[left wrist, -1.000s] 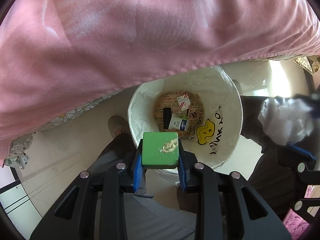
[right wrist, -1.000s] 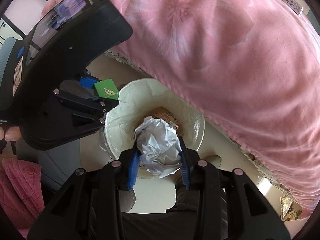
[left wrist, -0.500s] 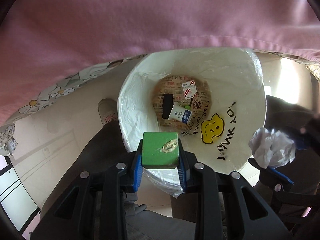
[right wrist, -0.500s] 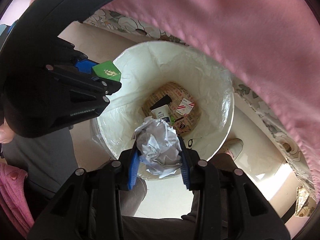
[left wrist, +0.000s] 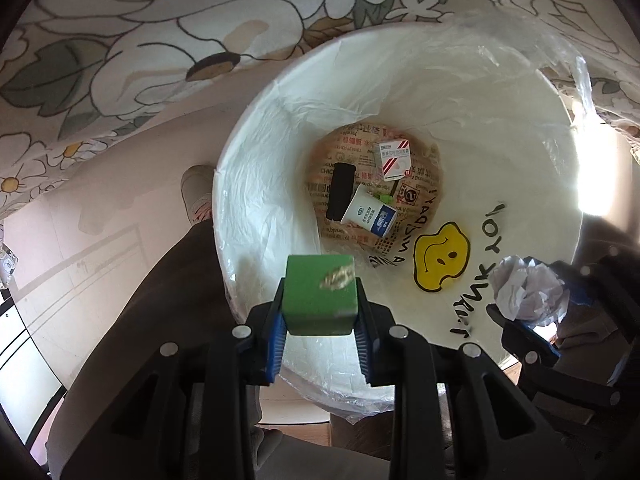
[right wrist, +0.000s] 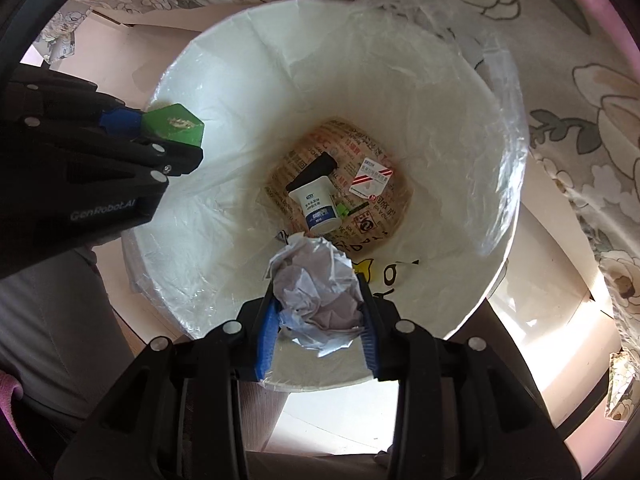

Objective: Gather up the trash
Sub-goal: 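Open both tools to drop the green box and foil into the bin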

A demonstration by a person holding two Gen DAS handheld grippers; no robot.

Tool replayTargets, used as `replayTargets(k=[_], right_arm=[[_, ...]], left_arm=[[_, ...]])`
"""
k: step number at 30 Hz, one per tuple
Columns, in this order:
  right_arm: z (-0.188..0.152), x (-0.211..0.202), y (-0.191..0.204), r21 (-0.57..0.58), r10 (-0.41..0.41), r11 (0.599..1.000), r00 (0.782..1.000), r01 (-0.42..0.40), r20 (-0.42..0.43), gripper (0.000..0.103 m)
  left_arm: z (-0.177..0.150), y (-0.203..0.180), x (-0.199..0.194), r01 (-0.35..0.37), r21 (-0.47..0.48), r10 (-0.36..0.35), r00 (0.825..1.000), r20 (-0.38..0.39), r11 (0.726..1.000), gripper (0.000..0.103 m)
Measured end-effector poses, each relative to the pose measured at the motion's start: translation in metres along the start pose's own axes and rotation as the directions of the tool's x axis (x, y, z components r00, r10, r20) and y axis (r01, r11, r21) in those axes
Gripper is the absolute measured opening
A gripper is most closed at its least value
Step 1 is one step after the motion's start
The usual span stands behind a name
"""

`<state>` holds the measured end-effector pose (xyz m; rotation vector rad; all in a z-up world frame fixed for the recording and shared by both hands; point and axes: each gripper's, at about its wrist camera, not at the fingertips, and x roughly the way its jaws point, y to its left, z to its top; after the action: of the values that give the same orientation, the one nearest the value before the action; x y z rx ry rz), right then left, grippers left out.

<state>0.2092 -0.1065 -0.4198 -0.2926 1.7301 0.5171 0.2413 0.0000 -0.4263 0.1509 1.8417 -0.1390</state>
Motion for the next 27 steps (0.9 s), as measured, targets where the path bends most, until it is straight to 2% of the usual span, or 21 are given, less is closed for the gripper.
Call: replayTargets(k=[7,10,15,27], right_arm=[[0.008,0.010,0.003,0.012,-0.024,1.000,1.000,0.024,0.002,0.039],[0.009,0.011,0.003,0.016,-0.035,0.999,0.999,0.035,0.007,0.042],[0.005,0.007,0.002,0.019,-0.040,0.999,0.999,0.040,0.020,0.042],[-0.015,-0.033,0.003,0.029,-0.048,0.999,0.995,0.046,0.090,0.042]], left_arm=[[0.002,-0.002,0.002,0.019,-0.018,-0.019,1.000,-0.006,1.000,0.033],[0.001,-0.003,-0.001,0.022,-0.024,-0.022,1.000,0.000,0.999,0.042],[-0.002,-0.003,-0.007,0.017,-0.021,-0.017,1.000,0.009,1.000,0.042],[-0.025,-0.008,-0.036,0.007,-0.015,-0.006,0.998,0.064,1.000,0.043]])
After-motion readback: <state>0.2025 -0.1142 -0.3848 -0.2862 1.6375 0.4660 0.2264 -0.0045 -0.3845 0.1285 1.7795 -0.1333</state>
